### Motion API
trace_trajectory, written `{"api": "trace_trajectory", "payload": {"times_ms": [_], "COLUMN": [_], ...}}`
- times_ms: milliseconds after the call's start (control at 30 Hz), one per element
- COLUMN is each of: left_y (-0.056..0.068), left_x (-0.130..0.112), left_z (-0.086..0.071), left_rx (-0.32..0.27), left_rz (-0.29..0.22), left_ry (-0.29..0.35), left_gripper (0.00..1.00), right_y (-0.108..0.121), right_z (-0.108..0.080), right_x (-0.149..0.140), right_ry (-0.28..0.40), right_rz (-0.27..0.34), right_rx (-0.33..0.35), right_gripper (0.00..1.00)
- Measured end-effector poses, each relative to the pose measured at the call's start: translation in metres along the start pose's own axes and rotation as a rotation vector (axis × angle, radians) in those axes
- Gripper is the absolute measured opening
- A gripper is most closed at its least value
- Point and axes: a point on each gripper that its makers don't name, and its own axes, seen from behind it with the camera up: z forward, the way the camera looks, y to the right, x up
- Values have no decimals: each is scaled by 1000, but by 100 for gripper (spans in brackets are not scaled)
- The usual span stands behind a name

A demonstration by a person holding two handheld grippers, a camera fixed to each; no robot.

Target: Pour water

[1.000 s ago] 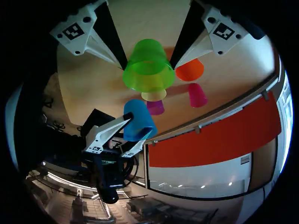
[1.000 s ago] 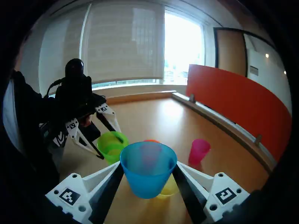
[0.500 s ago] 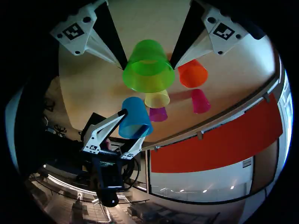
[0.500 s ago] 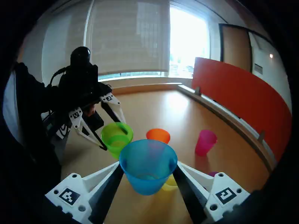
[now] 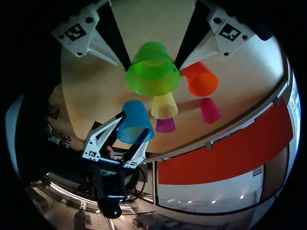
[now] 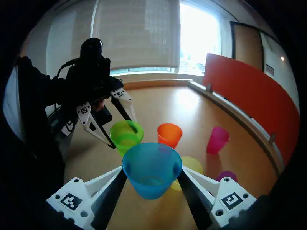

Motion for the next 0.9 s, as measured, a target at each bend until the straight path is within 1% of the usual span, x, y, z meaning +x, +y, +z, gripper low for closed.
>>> {"api": "trace_trajectory", "payload": {"times_ms": [267,600,900], "left_y": [0,-3,-1], "left_x": [-8,-16,-26], "left_z": [4,8,14], "left_rx": [-23,-41,-64], "left_rz": [11,33,50], "left_ry": [-39,-82,-129], "left_gripper": [83,82,83], "right_y": [-7,-8,-13], "right_z": [4,12,23], "right_x": [-10,-21,-36], "right_ry": [-24,-53,-89], "right_rz": [-17,-22,-39], "right_rx": [29,51,74], "right_gripper": [90,90,90]}}
